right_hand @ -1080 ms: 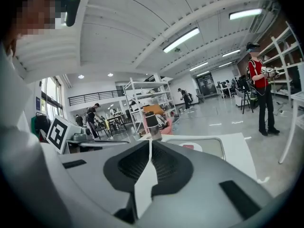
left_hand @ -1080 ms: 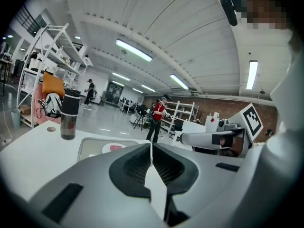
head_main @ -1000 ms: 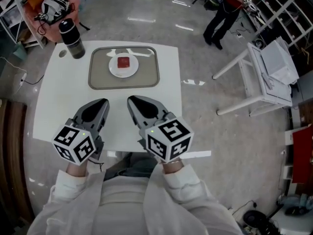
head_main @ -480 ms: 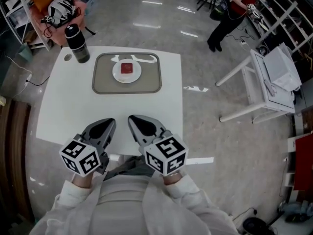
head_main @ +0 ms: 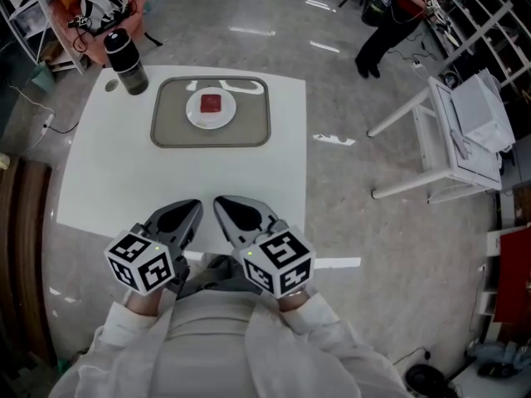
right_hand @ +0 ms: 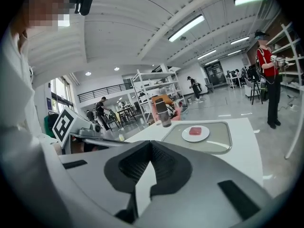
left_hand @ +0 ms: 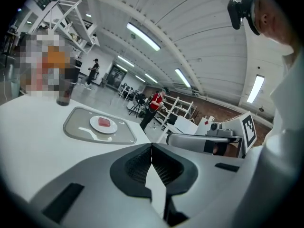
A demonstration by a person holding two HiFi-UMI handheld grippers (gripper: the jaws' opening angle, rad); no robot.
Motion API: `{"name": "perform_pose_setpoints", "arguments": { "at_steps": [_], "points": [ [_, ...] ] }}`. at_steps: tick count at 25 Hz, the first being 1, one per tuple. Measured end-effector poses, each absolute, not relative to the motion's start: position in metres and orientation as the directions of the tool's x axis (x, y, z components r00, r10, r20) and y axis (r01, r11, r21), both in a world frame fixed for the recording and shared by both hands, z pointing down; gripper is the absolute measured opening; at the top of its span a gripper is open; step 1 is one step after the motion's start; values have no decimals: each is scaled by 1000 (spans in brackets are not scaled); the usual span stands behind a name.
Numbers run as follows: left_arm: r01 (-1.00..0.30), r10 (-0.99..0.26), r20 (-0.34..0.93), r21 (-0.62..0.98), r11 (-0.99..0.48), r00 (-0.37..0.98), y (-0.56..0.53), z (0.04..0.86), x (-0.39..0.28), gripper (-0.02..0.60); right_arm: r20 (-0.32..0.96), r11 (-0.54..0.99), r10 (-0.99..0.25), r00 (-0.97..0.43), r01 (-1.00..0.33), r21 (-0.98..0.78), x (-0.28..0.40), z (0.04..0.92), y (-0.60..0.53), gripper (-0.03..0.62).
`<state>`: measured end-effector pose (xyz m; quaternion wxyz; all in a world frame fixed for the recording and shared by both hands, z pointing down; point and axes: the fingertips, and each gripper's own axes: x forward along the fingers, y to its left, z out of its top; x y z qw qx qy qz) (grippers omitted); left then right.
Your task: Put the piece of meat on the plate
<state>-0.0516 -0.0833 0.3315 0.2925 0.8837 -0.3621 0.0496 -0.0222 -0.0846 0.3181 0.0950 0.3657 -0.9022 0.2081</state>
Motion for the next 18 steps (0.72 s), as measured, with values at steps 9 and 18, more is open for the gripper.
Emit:
{"name": "perform_pose_setpoints", "arguments": {
  "at_steps": [9, 18],
  "points": [
    [-664, -606, 300, 495, -561, 736, -81, 336, -40, 9, 342, 643, -615, -711, -702, -304, -9, 323, -83, 15],
    [-670, -596, 320, 470, -574, 736, -74, 338, -31, 9, 340, 640, -617, -710, -704, -308, -2, 325, -81, 15]
  ]
}}
